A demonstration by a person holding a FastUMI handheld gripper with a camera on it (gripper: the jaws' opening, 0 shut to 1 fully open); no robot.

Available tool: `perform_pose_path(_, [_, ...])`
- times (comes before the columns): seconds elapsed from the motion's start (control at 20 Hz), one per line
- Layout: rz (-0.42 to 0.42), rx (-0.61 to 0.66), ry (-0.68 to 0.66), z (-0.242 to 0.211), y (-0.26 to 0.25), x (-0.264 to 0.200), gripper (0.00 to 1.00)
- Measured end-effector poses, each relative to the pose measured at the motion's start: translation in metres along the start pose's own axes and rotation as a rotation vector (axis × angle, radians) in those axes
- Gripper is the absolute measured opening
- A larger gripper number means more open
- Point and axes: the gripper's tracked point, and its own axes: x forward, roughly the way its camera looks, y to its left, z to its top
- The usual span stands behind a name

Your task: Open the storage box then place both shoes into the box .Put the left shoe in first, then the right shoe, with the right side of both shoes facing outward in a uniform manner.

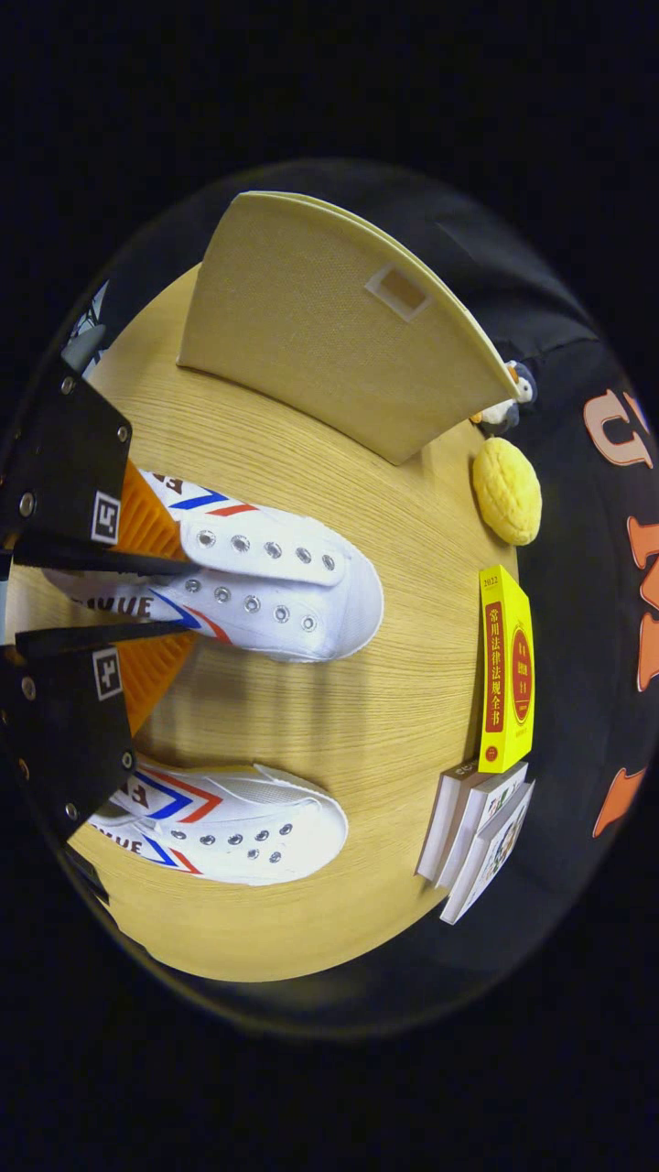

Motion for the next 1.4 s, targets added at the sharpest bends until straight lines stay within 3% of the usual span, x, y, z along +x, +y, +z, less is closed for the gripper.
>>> perform_pose_path(0.15, [0.077, 0.170, -0.035, 0.000, -0.003, -0.001, 0.01])
perform_pose_path(0.25, [0.134, 0.269, -0.080, 0.003, -0.001, -0.004, 0.00])
perform_pose_path(0.65, [0.309, 0.371, -0.138, 0.027, 0.032, -0.030, 0.00])
perform_pose_path(1.05, [0.494, 0.570, -0.256, 0.085, 0.065, -0.081, 0.00])
perform_pose_path(1.2, [0.480, 0.511, -0.327, 0.106, 0.071, -0.100, 0.00])
perform_pose_path(1.25, [0.398, 0.419, -0.311, 0.099, 0.066, -0.091, 0.00])
perform_pose_path(1.35, [0.432, 0.438, -0.324, 0.098, 0.083, -0.087, 0.00])
perform_pose_path(1.4, [0.372, 0.434, -0.341, 0.101, 0.066, -0.079, 0.00])
